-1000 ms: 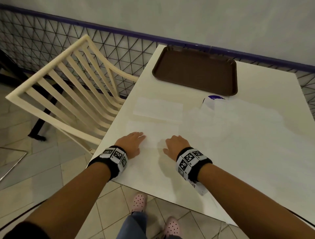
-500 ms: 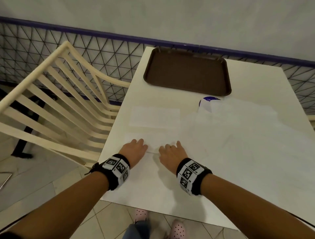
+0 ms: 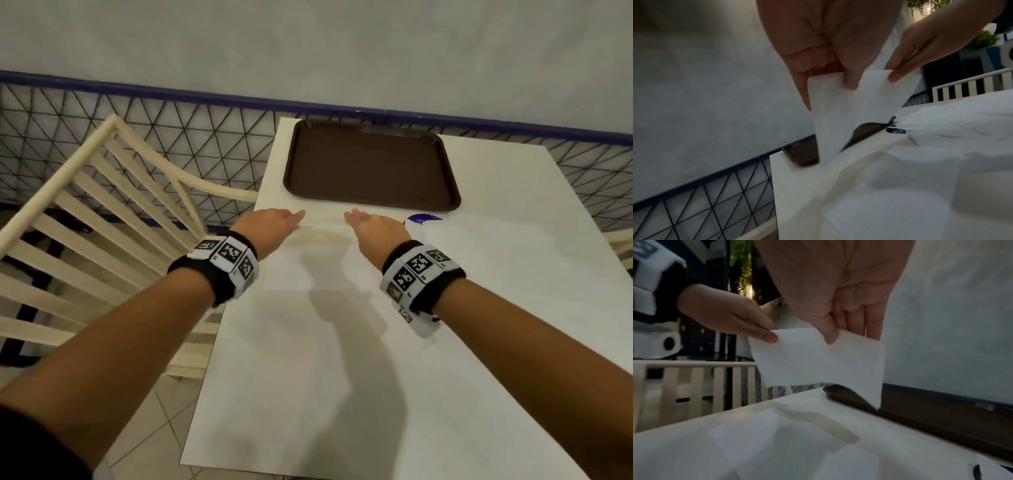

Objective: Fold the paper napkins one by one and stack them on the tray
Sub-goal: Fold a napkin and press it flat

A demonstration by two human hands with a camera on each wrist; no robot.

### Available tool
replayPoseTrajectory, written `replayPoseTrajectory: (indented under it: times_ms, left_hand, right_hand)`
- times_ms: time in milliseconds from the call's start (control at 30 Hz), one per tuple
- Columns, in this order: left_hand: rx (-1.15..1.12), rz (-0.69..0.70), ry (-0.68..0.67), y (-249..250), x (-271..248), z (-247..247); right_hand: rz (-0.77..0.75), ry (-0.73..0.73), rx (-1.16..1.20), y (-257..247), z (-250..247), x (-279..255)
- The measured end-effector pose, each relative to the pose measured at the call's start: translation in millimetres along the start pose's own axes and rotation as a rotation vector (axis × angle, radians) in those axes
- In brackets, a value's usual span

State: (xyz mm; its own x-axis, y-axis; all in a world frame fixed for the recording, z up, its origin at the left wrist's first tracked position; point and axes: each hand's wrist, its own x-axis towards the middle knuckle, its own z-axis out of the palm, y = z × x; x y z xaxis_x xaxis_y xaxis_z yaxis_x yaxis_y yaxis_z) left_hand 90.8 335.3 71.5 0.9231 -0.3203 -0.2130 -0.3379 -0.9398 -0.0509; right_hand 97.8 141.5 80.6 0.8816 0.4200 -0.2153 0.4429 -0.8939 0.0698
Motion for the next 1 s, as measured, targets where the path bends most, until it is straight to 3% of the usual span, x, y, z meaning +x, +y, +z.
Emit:
replayPoseTrajectory:
  times_ms: [67, 133, 233, 400, 800, 867, 933, 1000]
  left_hand:
    - [-0.017, -0.009, 0.068, -3, 2, 5]
    - [-0.003, 0.075, 0.273, -2, 2, 22]
    - [0.032, 0.182, 0.348, -4, 2, 64]
    - [0.039, 0.221, 0.192, 6, 2, 106]
    - [0.029, 0.281, 0.225, 10, -4, 112]
    - [-0.015, 0.236, 0.148, 9, -7, 120]
    - [-0.013, 0.181, 0.164, 11, -12, 125]
    - [-0.03, 0.157, 0.055, 15, -15, 124]
  right_hand:
    - [0.037, 0.009, 0.032, 0, 3, 7]
    - [0.045, 0.005, 0.047, -2, 13, 8]
    - [0.013, -0.07, 0.034, -8, 37, 3]
    - [-0.003, -0.224, 0.111, -16, 82, -4]
    - [0.014, -0.225, 0.202, -17, 98, -8]
    - [0.009, -0.261, 0.211, -17, 104, -9]
    - [0.017, -0.291, 0.228, -18, 108, -10]
    - [0.028, -0.298, 0.239, -19, 110, -12]
